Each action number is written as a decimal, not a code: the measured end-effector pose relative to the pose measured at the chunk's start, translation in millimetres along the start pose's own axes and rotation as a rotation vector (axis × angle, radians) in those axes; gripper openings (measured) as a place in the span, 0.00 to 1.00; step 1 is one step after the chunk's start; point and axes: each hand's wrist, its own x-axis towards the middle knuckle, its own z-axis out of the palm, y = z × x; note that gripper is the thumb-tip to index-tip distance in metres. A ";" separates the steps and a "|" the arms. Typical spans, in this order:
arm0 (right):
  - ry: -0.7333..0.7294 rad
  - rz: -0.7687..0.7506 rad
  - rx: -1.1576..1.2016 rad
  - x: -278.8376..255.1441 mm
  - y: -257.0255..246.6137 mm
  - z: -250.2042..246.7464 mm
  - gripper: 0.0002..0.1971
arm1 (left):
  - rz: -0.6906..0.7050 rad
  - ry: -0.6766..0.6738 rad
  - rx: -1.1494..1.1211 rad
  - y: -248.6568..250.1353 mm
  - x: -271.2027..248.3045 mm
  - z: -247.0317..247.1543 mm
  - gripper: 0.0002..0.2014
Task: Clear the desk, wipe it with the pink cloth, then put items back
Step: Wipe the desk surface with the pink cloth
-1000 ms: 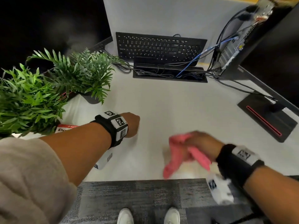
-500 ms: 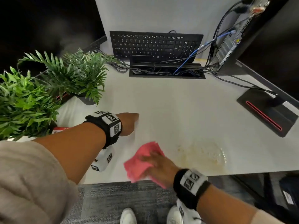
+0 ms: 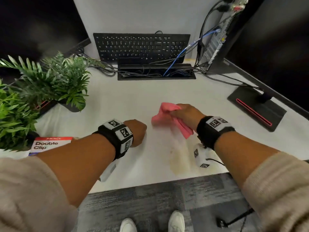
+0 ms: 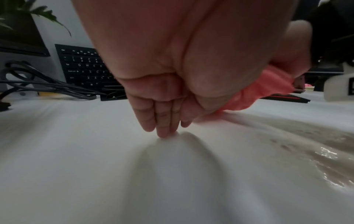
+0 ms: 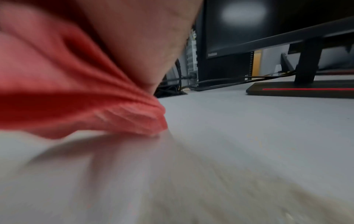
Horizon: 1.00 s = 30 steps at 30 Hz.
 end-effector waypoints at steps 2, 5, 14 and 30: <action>-0.079 0.033 -0.056 0.9 11.3 14.3 0.05 | -0.032 -0.010 -0.002 1.6 0.9 0.2 0.19; -0.138 0.010 0.022 -21.7 30.9 44.5 0.06 | -0.061 -0.020 -0.036 0.1 1.1 2.4 0.21; -0.359 0.139 -0.028 -119.4 82.2 58.5 0.12 | -0.089 -0.095 -0.087 -0.4 -0.5 -3.2 0.23; 0.109 0.163 0.179 -1.9 78.3 -15.7 0.12 | -0.054 -0.083 -0.050 -1.4 -2.9 2.6 0.21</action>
